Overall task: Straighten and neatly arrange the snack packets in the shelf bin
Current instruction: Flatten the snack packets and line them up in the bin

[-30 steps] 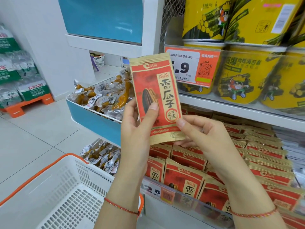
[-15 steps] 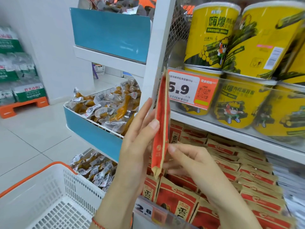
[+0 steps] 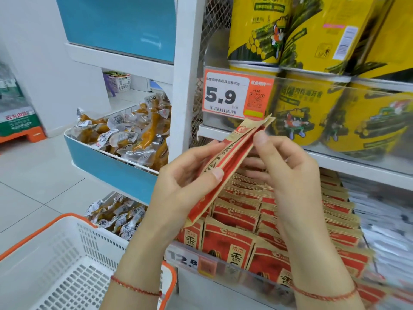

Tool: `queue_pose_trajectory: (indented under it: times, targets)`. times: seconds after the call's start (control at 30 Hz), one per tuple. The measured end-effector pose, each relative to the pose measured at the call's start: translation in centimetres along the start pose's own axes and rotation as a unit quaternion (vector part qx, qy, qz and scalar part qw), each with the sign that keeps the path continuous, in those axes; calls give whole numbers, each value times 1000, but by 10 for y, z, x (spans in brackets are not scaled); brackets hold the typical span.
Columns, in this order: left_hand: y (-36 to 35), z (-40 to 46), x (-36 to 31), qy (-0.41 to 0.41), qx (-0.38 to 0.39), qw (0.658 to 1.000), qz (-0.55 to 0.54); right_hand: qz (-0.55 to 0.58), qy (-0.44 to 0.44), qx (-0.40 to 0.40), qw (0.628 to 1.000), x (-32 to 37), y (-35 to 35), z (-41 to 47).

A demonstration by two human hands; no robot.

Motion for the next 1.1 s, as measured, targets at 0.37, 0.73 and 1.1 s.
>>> queue_pose_trajectory:
  times: [0.37,0.73,1.1]
  targets:
    - [-3,2,2,9,2,1000,12,19,1,24,1000,-3,1,0]
    - [3,2,-1,-31,-92,995,-38,6,10,48,999,-7,-2,-1]
    - [28,-5,-6,-84,-307,944,-91,-123,-18,292,948,-18,-47,-21]
Point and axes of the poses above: each hand's wrist, its own z-axis towards the middle knuckle, its own y-axis out of the back of the hand, x = y × z, the point moved 6 cm from there along z, towards the middle knuckle, and after that the axes turned 3 degrees about -z, right-handed, at the moved point
